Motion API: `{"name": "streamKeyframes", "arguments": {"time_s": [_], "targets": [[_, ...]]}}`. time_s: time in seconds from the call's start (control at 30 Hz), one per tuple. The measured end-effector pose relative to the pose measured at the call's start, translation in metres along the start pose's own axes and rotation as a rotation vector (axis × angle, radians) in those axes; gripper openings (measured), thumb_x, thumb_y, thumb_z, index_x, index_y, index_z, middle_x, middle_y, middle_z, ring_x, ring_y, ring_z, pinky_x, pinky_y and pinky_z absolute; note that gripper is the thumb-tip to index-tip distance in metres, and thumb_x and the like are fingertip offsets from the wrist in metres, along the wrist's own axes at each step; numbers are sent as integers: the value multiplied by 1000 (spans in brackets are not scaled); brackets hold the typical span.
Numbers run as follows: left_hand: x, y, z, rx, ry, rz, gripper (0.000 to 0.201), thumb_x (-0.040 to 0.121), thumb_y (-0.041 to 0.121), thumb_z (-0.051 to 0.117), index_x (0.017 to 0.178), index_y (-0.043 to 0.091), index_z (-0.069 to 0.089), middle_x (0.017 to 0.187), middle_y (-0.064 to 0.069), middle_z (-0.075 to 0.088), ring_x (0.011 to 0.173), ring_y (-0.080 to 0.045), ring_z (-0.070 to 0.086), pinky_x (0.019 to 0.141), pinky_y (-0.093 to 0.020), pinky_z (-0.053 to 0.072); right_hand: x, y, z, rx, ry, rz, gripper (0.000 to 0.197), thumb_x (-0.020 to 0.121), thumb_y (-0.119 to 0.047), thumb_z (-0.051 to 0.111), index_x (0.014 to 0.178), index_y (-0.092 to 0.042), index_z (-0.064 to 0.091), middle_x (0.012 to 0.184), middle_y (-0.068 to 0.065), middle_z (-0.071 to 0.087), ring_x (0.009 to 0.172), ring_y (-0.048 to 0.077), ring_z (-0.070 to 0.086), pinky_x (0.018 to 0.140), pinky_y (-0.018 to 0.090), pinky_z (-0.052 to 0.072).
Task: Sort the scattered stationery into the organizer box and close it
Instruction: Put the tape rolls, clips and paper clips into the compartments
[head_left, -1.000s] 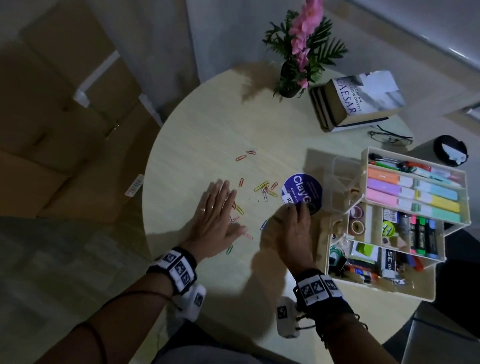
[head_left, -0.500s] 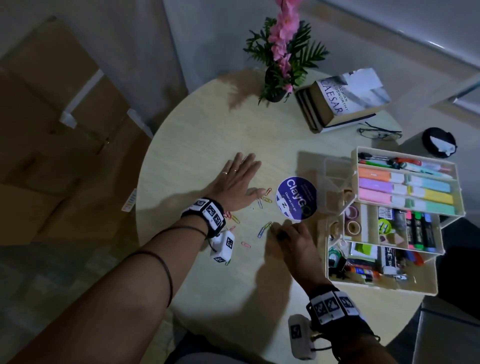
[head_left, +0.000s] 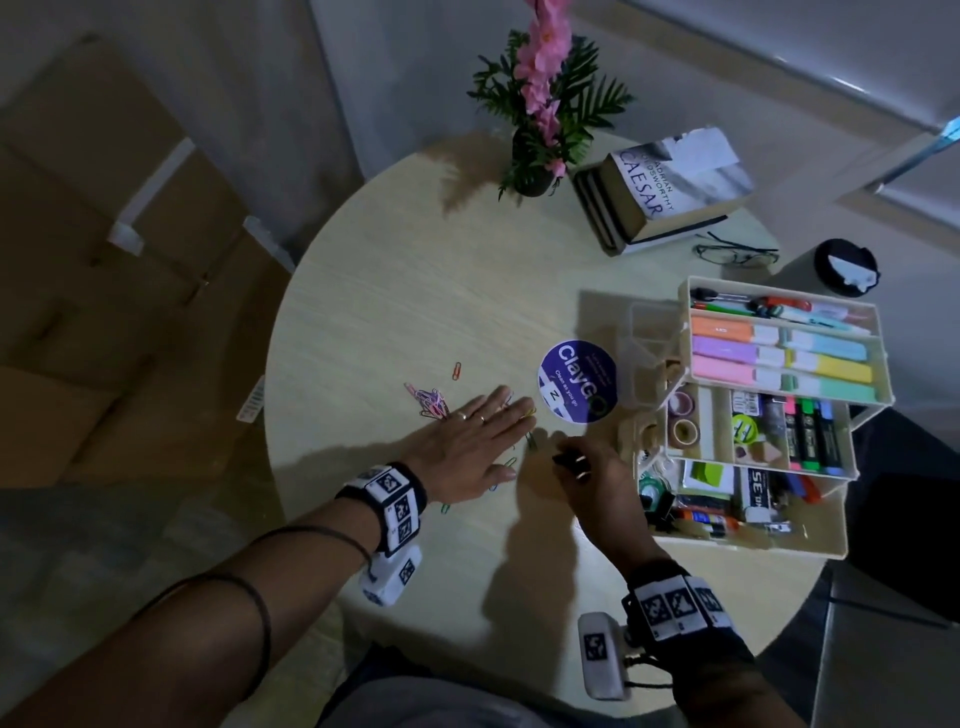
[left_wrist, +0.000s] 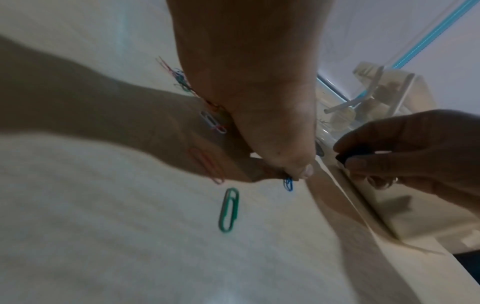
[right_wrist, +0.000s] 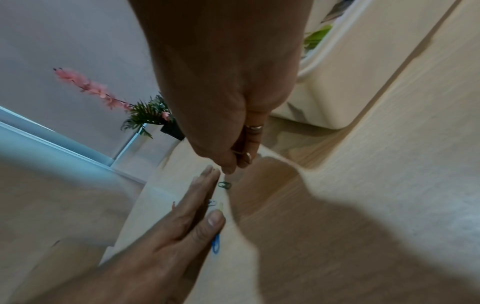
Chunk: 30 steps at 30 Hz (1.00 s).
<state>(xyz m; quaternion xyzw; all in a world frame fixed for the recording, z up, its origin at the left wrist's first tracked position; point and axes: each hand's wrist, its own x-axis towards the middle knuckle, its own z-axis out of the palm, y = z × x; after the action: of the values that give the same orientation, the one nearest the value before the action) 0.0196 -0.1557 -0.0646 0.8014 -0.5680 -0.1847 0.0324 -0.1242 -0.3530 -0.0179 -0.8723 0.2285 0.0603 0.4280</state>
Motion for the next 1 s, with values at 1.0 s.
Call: {"name": "streamKeyframes", "arguments": {"time_s": [1.0], "targets": [[37,175,-35,-445,173,-98,58,103,35,58,156,21,38,174,10,8,148,-25,41,103,-50,51,-57,93,-148,-106,-29,-95,11,93,-11,78,103,-16,80,100,-1,74,89,14,71,82,20,57]]}}
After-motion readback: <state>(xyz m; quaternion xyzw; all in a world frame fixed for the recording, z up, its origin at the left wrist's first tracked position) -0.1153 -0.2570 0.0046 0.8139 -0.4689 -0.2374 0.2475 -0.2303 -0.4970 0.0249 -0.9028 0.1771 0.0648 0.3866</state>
